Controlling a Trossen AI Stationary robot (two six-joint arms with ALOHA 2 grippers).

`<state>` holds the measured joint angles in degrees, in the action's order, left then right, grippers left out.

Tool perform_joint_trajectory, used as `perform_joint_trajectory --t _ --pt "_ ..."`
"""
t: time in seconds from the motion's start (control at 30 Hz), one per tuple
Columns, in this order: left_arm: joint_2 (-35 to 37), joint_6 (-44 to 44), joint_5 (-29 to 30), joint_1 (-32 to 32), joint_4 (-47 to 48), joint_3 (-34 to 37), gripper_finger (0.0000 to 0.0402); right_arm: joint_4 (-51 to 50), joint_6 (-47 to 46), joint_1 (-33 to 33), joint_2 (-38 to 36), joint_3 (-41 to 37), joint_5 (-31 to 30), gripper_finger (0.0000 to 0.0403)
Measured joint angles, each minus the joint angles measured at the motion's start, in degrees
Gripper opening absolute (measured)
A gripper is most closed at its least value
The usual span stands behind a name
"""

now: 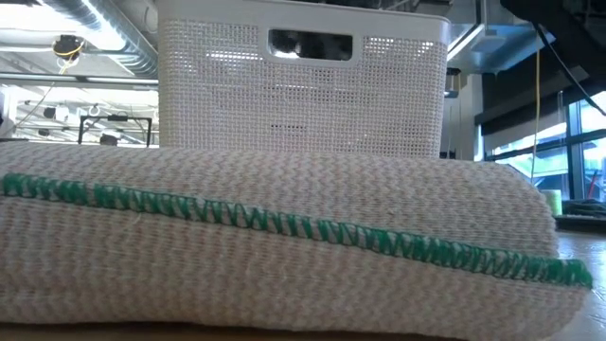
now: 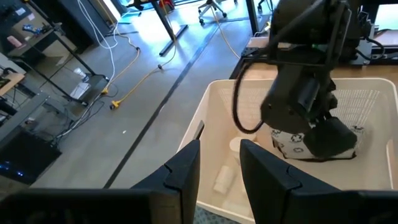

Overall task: Pick & place medical supplies in basket/bin
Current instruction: Put the light brown bandage into the white bin

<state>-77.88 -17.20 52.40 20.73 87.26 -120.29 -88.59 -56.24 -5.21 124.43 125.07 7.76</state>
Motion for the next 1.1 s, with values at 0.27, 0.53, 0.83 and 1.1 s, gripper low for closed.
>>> perform_joint_trajectory --t 0.27,0.53,0.83,1.1 --pt "-0.01 0.01 -0.02 0.00 0.02 0.00 0.0109 2.19 2.33 -0.09 -3.14 8.06 -5.01 0.0247" --pt "-0.01 0.38 -2.89 -0.02 0.01 0.00 0.0109 -0.55 12.29 1.84 -11.93 9.48 -20.92 0.0247" --pt "-4.60 2.23 -18.74 3.19 -2.06 0.02 0.0112 -0.88 12.96 17.22 -20.79 7.67 -32.16 0.0248" --pt "-15.77 5.15 -31.13 8.29 -13.97 0.02 0.0152 4.26 3.59 32.03 -31.55 -8.69 -35.48 0.0248"
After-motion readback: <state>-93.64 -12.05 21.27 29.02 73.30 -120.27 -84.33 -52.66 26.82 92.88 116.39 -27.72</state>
